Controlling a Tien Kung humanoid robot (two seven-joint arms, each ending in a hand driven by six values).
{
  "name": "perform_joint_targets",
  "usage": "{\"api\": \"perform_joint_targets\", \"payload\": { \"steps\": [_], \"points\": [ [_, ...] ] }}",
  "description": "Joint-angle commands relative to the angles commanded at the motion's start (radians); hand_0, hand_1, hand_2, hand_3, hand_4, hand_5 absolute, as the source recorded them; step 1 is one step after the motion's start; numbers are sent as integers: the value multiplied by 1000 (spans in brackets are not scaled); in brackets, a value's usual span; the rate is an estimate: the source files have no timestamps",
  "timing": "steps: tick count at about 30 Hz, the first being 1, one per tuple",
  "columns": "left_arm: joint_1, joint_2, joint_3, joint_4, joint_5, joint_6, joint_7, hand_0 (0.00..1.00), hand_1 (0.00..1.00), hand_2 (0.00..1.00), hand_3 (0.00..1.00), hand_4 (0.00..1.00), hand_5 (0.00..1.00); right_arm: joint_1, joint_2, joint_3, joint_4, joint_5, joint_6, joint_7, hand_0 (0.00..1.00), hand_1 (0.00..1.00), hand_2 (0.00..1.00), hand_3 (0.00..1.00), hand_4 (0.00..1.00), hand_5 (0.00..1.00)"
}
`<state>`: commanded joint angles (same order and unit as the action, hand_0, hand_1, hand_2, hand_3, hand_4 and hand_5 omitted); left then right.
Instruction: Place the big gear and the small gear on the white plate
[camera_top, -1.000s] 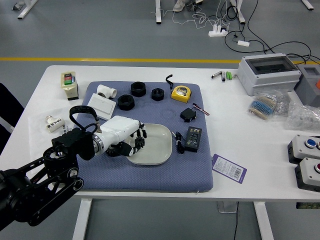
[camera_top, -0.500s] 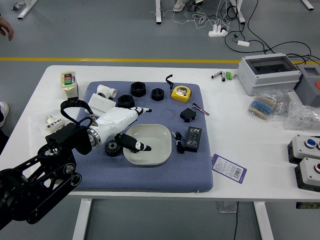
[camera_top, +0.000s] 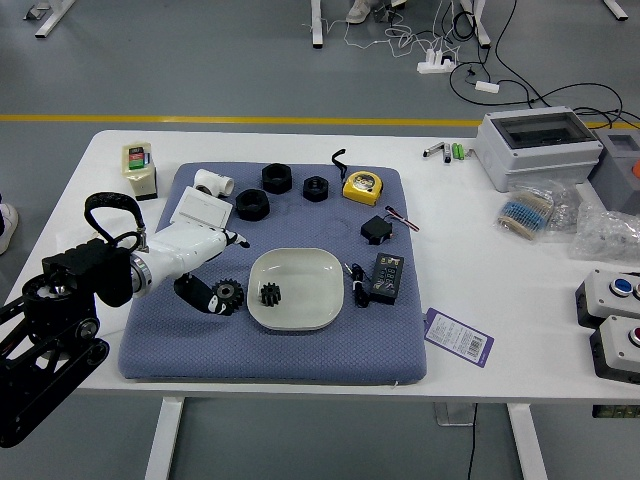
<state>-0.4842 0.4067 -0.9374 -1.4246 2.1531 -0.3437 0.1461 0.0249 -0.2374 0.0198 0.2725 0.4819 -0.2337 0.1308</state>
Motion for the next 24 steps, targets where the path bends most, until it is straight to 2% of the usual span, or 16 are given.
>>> {"api": "perform_joint_targets", "payload": {
  "steps": [4, 5, 10, 11, 16, 17, 22, 23, 24],
  "points": [
    [19, -22, -6, 31, 11, 17, -5, 602, 726, 834, 843, 998, 200, -2, 1, -4, 0, 1, -1, -1, 606, 627, 725, 539, 728, 699],
    [23, -29, -8, 40, 14, 24, -5, 592, 692, 796, 821, 996, 186, -3, 1, -5, 1, 1, -1, -1, 605, 626, 725, 538, 727, 700],
    [25, -44, 0, 73, 14, 45, -10, 592, 692, 796, 821, 996, 186, -3, 0, -2, 1, 0, 0, -1, 605, 626, 725, 538, 727, 700],
    [24, -46, 2, 82, 13, 50, -11, 539, 662, 750, 765, 960, 173, -2, 0, -1, 1, -1, 0, -1, 605, 625, 724, 538, 728, 701],
    [17, -58, 4, 118, 9, 75, -16, 539, 662, 750, 765, 960, 173, -1, 0, 2, 0, -2, 0, 0, 605, 625, 724, 538, 728, 701],
    [15, -60, 4, 123, 8, 76, -16, 453, 584, 630, 662, 845, 131, 0, 0, 3, 0, -2, 0, 0, 606, 626, 725, 539, 728, 701],
    [11, -63, 2, 134, 5, 79, -13, 453, 584, 630, 662, 845, 131, 3, 0, 8, 1, -2, 0, 1, 606, 626, 725, 539, 728, 701],
    [11, -63, 2, 133, 4, 80, -13, 421, 514, 552, 601, 745, 103, 3, 0, 8, 1, -2, 0, 1, 605, 626, 725, 539, 728, 701],
    [9, -64, 2, 132, -1, 82, -12, 421, 514, 552, 601, 745, 103, 4, 0, 8, 1, -2, 1, 0, 605, 626, 725, 539, 728, 701]
  ]
}}
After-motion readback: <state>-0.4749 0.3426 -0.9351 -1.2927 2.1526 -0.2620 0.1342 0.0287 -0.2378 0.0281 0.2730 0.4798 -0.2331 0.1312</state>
